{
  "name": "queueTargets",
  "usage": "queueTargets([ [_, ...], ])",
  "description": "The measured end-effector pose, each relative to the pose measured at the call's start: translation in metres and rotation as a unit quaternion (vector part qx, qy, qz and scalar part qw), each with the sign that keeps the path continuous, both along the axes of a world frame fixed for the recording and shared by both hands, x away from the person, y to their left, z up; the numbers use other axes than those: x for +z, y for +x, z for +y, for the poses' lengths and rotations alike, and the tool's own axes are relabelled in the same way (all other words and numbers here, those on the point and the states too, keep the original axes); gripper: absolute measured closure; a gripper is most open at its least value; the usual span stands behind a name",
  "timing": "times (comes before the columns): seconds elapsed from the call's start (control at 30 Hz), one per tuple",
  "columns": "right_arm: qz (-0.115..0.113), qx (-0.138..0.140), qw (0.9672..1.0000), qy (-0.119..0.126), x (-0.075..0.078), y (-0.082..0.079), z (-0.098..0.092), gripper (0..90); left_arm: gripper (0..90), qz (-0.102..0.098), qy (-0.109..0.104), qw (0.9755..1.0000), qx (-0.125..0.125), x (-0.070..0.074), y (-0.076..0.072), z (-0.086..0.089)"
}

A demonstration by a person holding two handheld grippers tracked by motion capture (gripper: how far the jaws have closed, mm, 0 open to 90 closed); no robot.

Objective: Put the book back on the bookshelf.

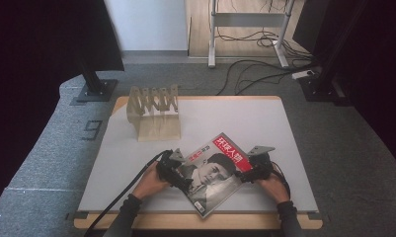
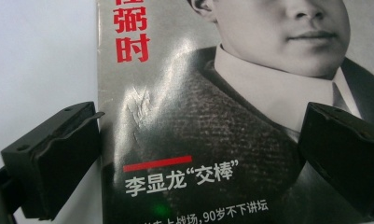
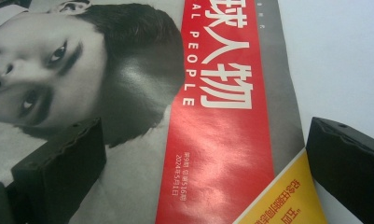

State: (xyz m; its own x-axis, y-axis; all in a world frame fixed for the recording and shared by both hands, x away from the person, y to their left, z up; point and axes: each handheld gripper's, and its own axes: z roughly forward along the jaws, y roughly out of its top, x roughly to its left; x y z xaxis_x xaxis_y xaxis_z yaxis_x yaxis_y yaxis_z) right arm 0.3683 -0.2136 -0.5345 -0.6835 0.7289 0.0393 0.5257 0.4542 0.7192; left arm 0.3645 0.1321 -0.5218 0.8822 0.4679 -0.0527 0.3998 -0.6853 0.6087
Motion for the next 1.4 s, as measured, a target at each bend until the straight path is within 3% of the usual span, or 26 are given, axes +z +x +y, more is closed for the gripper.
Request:
queueTargets([
  [0.13, -0.002, 0.000, 1.0000, 0.001, 0.000, -0.001, 0.002, 0.0, 0.0, 0.000, 0.000, 1.0000, -0.001, 0.000, -0.003, 0.002],
  [0.27, -0.002, -0.019, 0.9998, -0.001, 0.001, -0.003, 0.004, 0.0, 0.0, 0.005, 0.007, 1.0000, -0.006, 0.001, -0.003, 0.005],
  [0.3, -0.016, -0.028, 0.9994, -0.012, 0.004, -0.006, 0.003, 0.0, 0.0, 0.005, 0.008, 0.9999, -0.005, 0.002, -0.004, 0.007],
  [0.43, -0.025, -0.030, 0.9992, -0.012, 0.013, -0.015, -0.006, 0.0, 0.0, 0.005, 0.015, 0.9999, 0.002, 0.003, -0.009, 0.028],
  [0.53, -0.028, -0.033, 0.9989, -0.015, 0.016, -0.023, -0.015, 0.0, 0.0, 0.003, 0.007, 0.9999, 0.014, 0.002, -0.012, 0.040],
  [0.7, -0.022, -0.043, 0.9984, -0.030, 0.007, -0.037, -0.027, 0.3, 0.0, -0.013, 0.011, 0.9997, 0.019, -0.001, -0.015, 0.044],
  [0.87, -0.019, -0.053, 0.9982, -0.023, 0.000, -0.044, -0.035, 0.2, 0.0, -0.016, 0.012, 0.9997, 0.015, -0.001, -0.014, 0.045],
  [1.1, -0.019, -0.055, 0.9980, -0.023, -0.001, -0.040, -0.034, 0.0, 0.0, -0.020, 0.011, 0.9996, 0.018, -0.002, -0.017, 0.044],
  [1.4, -0.009, -0.062, 0.9978, -0.022, 0.000, -0.025, -0.035, 0.0, 7.7, -0.027, -0.001, 0.9995, 0.016, -0.001, -0.029, 0.042],
])
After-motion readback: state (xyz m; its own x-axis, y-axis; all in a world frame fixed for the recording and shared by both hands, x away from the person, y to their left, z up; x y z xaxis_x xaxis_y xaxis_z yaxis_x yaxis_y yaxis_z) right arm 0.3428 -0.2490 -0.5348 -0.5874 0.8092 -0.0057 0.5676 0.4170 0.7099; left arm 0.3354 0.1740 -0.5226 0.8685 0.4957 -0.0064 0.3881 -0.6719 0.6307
